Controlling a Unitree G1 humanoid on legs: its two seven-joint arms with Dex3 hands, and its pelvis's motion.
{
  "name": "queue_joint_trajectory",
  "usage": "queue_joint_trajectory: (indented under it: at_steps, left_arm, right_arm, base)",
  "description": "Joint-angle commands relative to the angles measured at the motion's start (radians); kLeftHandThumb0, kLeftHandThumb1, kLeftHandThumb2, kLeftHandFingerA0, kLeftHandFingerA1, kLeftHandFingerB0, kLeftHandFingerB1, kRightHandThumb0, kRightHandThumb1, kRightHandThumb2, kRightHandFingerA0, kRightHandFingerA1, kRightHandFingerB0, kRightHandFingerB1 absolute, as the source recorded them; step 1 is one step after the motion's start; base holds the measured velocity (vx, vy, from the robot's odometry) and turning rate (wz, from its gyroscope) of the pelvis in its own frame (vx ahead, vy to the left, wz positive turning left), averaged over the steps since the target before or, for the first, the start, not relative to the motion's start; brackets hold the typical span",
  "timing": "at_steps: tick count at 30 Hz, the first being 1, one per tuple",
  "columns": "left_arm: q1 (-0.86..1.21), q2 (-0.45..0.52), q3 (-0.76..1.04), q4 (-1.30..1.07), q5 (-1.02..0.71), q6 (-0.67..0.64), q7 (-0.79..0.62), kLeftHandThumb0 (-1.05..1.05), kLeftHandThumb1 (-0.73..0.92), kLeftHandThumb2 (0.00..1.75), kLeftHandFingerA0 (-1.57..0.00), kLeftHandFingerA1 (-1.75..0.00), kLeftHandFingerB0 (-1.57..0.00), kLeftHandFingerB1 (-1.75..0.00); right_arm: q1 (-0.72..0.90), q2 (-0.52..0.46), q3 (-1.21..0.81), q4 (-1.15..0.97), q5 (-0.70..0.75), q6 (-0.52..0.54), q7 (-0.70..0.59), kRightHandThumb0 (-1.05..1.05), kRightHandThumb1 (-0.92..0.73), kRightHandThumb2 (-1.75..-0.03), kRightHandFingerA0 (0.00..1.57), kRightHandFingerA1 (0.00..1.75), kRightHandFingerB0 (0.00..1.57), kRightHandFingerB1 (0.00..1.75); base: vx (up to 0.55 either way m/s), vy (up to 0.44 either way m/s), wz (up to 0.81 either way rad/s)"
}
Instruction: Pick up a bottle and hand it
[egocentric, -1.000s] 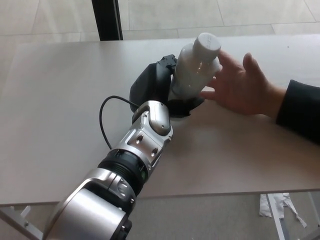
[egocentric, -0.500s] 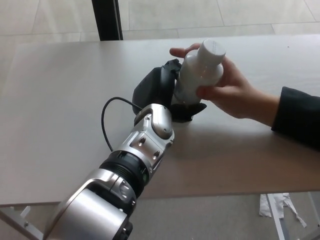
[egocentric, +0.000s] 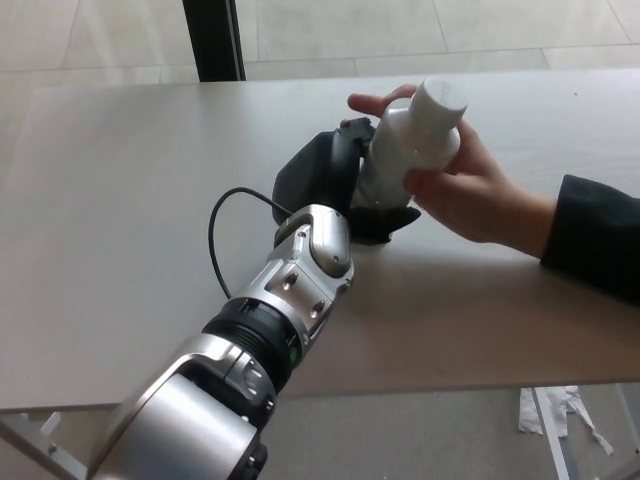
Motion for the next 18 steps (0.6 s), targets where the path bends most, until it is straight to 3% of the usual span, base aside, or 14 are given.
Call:
queue_joint_trajectory:
  at_steps: [1, 2, 3, 4, 5, 7, 8, 9, 12, 13, 14, 15, 17, 18]
  left_arm:
    - [-0.312, -0.362, -0.013, 0.002, -0.052, 0.213, -0.318, -0.56, 0.61, 0.59, -0.29, -0.69, 0.0, 0.0]
    - [-0.32, -0.327, -0.017, -0.015, -0.057, 0.213, -0.369, -0.67, 0.49, 0.78, -0.1, -0.56, 0.0, 0.0]
    - [-0.322, -0.289, -0.038, -0.041, -0.044, 0.199, -0.415, -0.72, 0.51, 0.82, -0.03, -0.43, 0.0, 0.0]
    - [-0.304, -0.227, -0.051, -0.101, -0.048, 0.175, -0.471, -0.93, 0.48, 0.82, 0.0, -0.22, 0.0, 0.0]
    - [-0.287, -0.167, -0.065, -0.161, -0.049, 0.166, -0.519, -0.93, 0.49, 0.83, 0.0, -0.24, 0.0, 0.0]
    - [-0.276, -0.1, -0.087, -0.246, -0.049, 0.213, -0.587, -0.94, 0.5, 0.84, 0.0, -0.2, 0.0, 0.0]
    - [-0.255, -0.052, -0.087, -0.318, -0.062, 0.239, -0.618, -0.88, 0.49, 0.82, 0.0, -0.21, 0.0, 0.0]
    - [-0.22, 0.005, -0.079, -0.41, -0.088, 0.264, -0.656, -0.88, 0.49, 0.82, 0.0, -0.22, 0.0, 0.0]
    - [-0.038, 0.235, -0.035, -0.783, -0.188, 0.346, -0.758, -0.91, 0.53, 0.88, 0.0, -0.25, 0.0, -0.01]
    - [0.026, 0.305, -0.018, -0.882, -0.213, 0.338, -0.783, -0.8, 0.49, 0.91, 0.0, -0.33, 0.0, -0.16]
    - [0.08, 0.372, 0.002, -0.983, -0.236, 0.384, -0.804, -0.86, 0.5, 0.9, 0.0, -0.44, 0.0, -0.09]
    - [0.091, 0.388, 0.008, -1.014, -0.241, 0.408, -0.809, -0.86, 0.5, 0.9, 0.0, -0.44, 0.0, -0.09]
    - [0.22, 0.541, 0.09, -1.164, -0.287, 0.44, -0.853, -0.75, 0.47, 0.9, 0.0, -0.42, 0.0, -0.18]
    - [0.285, 0.611, 0.147, -1.219, -0.314, 0.464, -0.868, -0.74, 0.46, 0.91, 0.0, -0.44, 0.0, -0.21]
  right_arm:
    - [-0.001, 0.01, -0.016, -0.001, 0.013, 0.028, -0.033, -0.51, -0.4, -0.74, 0.42, 0.52, 0.35, 0.45]
    - [0.004, 0.009, -0.016, -0.006, 0.015, 0.034, -0.031, -0.45, -0.5, -0.56, 0.46, 0.42, 0.41, 0.33]
    - [0.008, 0.006, -0.015, -0.001, 0.003, 0.027, -0.034, -0.52, -0.4, -0.74, 0.41, 0.51, 0.35, 0.45]
    - [0.01, 0.005, -0.02, -0.008, 0.007, 0.038, -0.044, -0.51, -0.4, -0.74, 0.42, 0.51, 0.37, 0.46]
    - [0.012, 0.003, -0.02, -0.011, 0.002, 0.038, -0.047, -0.51, -0.4, -0.74, 0.4, 0.51, 0.36, 0.46]
    - [0.017, 0.0, -0.02, -0.009, 0.002, 0.039, -0.041, -0.45, -0.51, -0.56, 0.46, 0.41, 0.42, 0.34]
    - [0.015, -0.01, -0.015, -0.001, -0.02, 0.04, -0.051, -0.46, -0.51, -0.56, 0.47, 0.4, 0.41, 0.34]
    - [0.015, -0.008, -0.014, -0.001, -0.017, 0.041, -0.05, -0.52, -0.41, -0.75, 0.41, 0.5, 0.35, 0.45]
    - [0.013, -0.008, -0.032, -0.01, 0.002, 0.058, -0.067, -0.51, -0.39, -0.74, 0.44, 0.51, 0.39, 0.46]
    - [0.009, -0.01, -0.038, -0.003, 0.01, 0.053, -0.062, -0.49, -0.4, -0.73, 0.44, 0.51, 0.39, 0.46]
    - [0.006, -0.018, -0.044, 0.004, 0.016, 0.06, -0.06, -0.49, -0.39, -0.73, 0.44, 0.51, 0.4, 0.46]
    - [0.002, -0.025, -0.049, 0.009, 0.019, 0.064, -0.061, -0.49, -0.39, -0.73, 0.44, 0.51, 0.4, 0.46]
    - [0.0, -0.043, -0.05, 0.026, 0.007, 0.059, -0.054, -0.51, -0.4, -0.75, 0.44, 0.52, 0.37, 0.46]
    - [-0.004, -0.049, -0.055, 0.031, 0.012, 0.061, -0.053, -0.45, -0.48, -0.55, 0.52, 0.42, 0.46, 0.35]
  base:
    - [0.0, 0.0, 0.0]
    - [0.0, 0.0, 0.0]
    - [0.0, 0.0, 0.0]
    - [0.0, 0.0, 0.0]
    - [0.0, 0.0, 0.0]
    - [0.0, 0.0, 0.0]
    - [0.0, 0.0, 0.0]
    - [0.0, 0.0, 0.0]
    - [0.0, 0.0, 0.0]
    - [0.0, 0.0, 0.0]
    - [0.0, 0.0, 0.0]
    - [0.0, 0.0, 0.0]
    - [0.0, 0.0, 0.0]
    - [0.0, 0.0, 0.0]
